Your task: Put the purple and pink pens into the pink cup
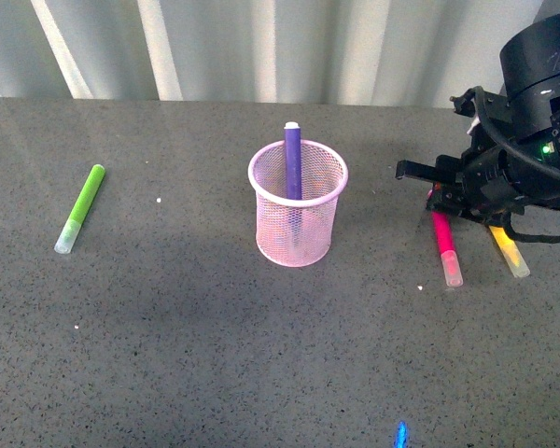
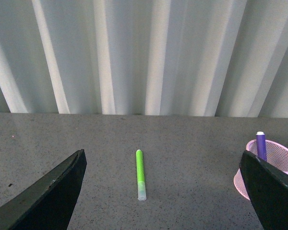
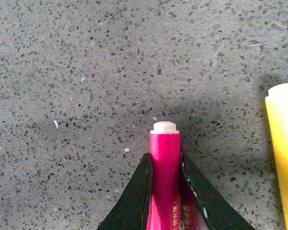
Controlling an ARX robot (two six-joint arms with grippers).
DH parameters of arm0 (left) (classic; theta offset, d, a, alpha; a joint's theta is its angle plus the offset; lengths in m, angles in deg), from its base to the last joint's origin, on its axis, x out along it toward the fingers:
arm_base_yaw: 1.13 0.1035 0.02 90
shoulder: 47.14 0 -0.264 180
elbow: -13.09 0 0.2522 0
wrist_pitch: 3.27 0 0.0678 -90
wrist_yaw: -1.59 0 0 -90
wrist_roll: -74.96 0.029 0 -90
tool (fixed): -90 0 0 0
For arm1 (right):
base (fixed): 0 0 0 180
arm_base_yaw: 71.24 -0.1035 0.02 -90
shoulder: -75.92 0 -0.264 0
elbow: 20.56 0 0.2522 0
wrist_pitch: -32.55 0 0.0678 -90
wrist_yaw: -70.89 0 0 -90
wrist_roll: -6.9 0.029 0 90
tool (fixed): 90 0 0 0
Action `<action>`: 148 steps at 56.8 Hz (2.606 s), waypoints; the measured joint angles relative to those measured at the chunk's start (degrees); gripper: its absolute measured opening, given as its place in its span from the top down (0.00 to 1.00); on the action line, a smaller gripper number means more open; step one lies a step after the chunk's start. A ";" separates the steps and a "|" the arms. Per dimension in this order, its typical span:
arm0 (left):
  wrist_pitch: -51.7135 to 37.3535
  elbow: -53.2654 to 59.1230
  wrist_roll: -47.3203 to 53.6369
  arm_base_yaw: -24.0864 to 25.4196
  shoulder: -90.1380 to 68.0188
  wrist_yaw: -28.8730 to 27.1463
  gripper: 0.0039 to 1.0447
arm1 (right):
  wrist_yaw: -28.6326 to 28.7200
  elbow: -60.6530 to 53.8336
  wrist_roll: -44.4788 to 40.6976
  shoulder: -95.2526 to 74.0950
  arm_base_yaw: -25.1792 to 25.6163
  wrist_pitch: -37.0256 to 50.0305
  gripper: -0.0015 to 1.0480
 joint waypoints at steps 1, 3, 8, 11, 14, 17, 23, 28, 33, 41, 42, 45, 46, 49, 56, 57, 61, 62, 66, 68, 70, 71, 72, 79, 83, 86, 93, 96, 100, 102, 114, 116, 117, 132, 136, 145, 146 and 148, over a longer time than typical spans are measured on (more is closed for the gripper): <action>0.00 0.00 0.00 0.00 0.00 0.00 0.06 | 0.00 -0.15 0.11 0.09 0.11 0.26 0.89; 0.00 0.02 0.00 0.00 0.00 0.00 0.06 | 0.00 -0.68 0.55 0.48 0.39 1.27 0.89; 0.00 0.00 0.02 0.00 0.00 0.00 0.06 | -1.27 -2.71 1.20 2.36 0.98 5.46 0.89; 0.00 0.00 0.00 0.00 0.00 0.02 0.06 | -2.10 -4.50 1.16 4.59 1.14 9.79 0.89; 0.00 0.00 0.00 0.00 0.00 0.00 0.06 | -2.40 -5.92 1.18 7.34 1.29 13.90 0.89; 0.00 0.02 0.00 0.00 0.00 0.02 0.06 | -2.75 -6.95 1.11 9.81 1.27 17.33 0.89; 0.00 0.02 0.00 0.00 0.00 0.00 0.06 | -1.51 -9.35 0.07 16.94 0.26 26.62 0.89; 0.00 0.00 0.00 0.00 0.00 0.00 0.06 | 1.16 -11.82 -3.02 20.92 -2.49 35.21 0.89; 0.00 0.00 0.02 0.00 0.00 0.00 0.06 | 3.50 -13.03 -5.51 21.29 -4.79 40.24 0.89; 0.00 0.00 0.02 0.00 0.00 0.00 0.06 | 8.59 -13.84 -9.31 18.91 -9.33 46.88 0.89; 0.00 0.00 0.00 0.00 0.00 0.00 0.06 | 9.22 -13.81 -9.60 18.43 -9.77 47.36 0.89; 0.00 0.00 0.00 0.00 0.00 0.00 0.06 | 10.84 -13.55 -10.93 16.35 -11.21 49.05 0.89; 0.00 0.00 0.02 0.00 0.00 0.00 0.06 | 11.28 -13.40 -11.15 15.72 -11.58 49.40 0.89; 0.00 0.02 0.00 0.00 0.00 0.00 0.06 | 11.76 -12.63 -11.72 13.77 -12.59 49.64 0.89; 0.00 0.00 0.02 0.00 0.00 0.00 0.06 | 12.92 -10.86 -12.33 10.10 -14.23 50.38 0.89; 0.00 0.02 0.00 0.00 0.00 0.00 0.06 | 12.96 -10.62 -12.33 9.70 -14.40 50.47 0.89; 0.00 0.02 0.00 0.00 0.00 0.00 0.06 | 13.14 -9.75 -12.24 8.57 -14.93 50.88 0.89; 0.00 0.02 0.00 0.00 0.00 0.00 0.06 | 13.16 -9.57 -12.11 8.33 -15.04 51.01 0.89; 0.00 0.02 0.00 0.00 0.00 0.00 0.06 | 13.62 -9.09 -11.50 7.58 -15.43 52.00 0.89; 0.00 0.00 0.00 0.00 0.00 0.00 0.06 | 13.84 -9.01 -11.21 7.19 -15.58 52.63 0.89; 0.00 0.00 0.00 0.00 0.00 0.00 0.06 | 13.99 -8.90 -10.93 6.73 -15.65 53.11 0.89; 0.00 0.02 0.00 0.00 0.00 0.00 0.06 | 14.03 -8.85 -10.80 6.51 -15.65 53.20 0.89; 0.00 0.02 0.00 0.00 0.00 0.00 0.06 | 14.12 -8.83 -10.78 6.27 -15.65 53.20 0.89; 0.00 0.00 0.00 0.00 0.00 0.00 0.06 | 14.21 -8.83 -10.78 4.87 -15.82 53.48 0.89; 0.00 0.00 0.00 0.00 0.00 0.00 0.06 | 14.60 -8.92 -10.71 4.42 -15.91 54.21 0.89; 0.00 0.00 0.00 0.00 0.00 0.00 0.06 | 14.71 -9.05 -10.60 4.17 -15.93 54.66 0.89; 0.00 0.02 0.00 0.00 0.00 0.00 0.06 | 15.08 -9.66 -10.01 3.89 -15.98 55.82 0.89; 0.00 0.02 0.00 0.00 0.00 0.00 0.06 | 15.12 -9.86 -9.55 3.82 -16.00 55.87 0.89; 0.00 0.00 0.02 0.00 0.00 0.00 0.06 | 15.28 -10.29 -9.29 3.67 -16.00 56.35 0.89; 0.00 0.00 0.00 0.00 0.00 0.00 0.06 | 15.28 -10.56 -9.27 3.54 -16.00 56.59 0.89; 0.00 0.02 0.00 0.00 0.00 0.00 0.06 | 15.56 -11.98 -9.27 2.86 -15.61 57.09 0.89; 0.00 0.00 0.02 0.00 0.00 0.00 0.06 | 15.72 -11.98 -9.27 2.84 -15.50 57.09 0.84; 0.00 0.02 0.00 0.00 0.00 0.00 0.06 | 15.72 -11.98 -9.25 2.86 -15.43 57.09 0.78; 0.00 0.02 0.00 0.00 0.00 0.00 0.06 | 15.37 -12.24 -9.07 2.95 -14.73 57.09 0.26; 0.00 0.00 0.02 0.00 0.00 0.00 0.06 | 14.97 -12.55 -9.07 3.41 -14.56 57.09 0.14; 0.00 0.02 0.00 0.00 0.00 0.00 0.06 | 12.07 -13.77 -8.63 9.14 -12.81 56.68 0.07; 0.00 0.00 0.00 0.00 0.00 0.00 0.06 | 11.56 -13.99 -8.52 10.27 -12.39 56.39 0.07; 0.00 0.02 0.02 0.00 0.00 0.00 0.06 | 10.03 -14.69 -8.41 13.53 -11.10 55.39 0.07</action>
